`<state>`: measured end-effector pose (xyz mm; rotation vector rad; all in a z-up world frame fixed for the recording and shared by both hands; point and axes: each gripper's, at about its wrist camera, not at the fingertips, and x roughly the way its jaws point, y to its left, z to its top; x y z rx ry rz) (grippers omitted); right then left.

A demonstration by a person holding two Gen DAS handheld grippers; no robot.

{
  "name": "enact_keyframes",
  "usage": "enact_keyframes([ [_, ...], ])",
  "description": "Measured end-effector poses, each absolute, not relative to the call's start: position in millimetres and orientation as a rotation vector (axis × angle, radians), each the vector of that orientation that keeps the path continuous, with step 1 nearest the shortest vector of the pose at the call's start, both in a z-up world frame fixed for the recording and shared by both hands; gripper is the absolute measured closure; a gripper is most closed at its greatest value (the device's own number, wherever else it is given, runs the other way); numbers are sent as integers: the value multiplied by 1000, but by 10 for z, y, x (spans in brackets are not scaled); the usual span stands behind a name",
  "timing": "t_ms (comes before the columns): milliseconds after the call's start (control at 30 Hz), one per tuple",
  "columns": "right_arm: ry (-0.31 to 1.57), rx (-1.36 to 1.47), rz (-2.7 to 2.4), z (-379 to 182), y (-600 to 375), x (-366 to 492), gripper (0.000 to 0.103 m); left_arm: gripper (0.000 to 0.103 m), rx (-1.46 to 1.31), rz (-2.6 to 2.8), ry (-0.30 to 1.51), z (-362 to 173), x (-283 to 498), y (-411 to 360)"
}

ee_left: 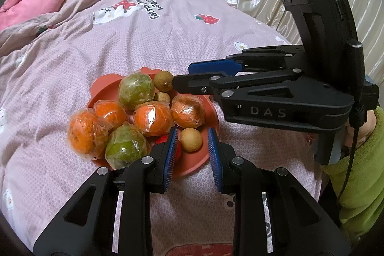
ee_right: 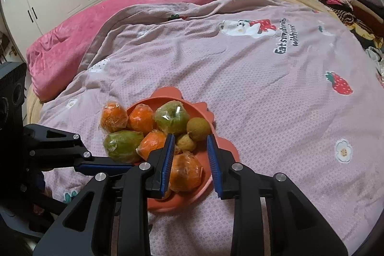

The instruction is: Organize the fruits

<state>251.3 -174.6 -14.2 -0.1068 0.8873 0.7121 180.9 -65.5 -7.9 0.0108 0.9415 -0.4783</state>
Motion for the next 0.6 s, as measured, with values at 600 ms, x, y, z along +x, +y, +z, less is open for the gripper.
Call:
enact_keyframes([
  [600,844,-75,666,60,-1940,2429,43,75,3,-464,916,20,1781,-619],
])
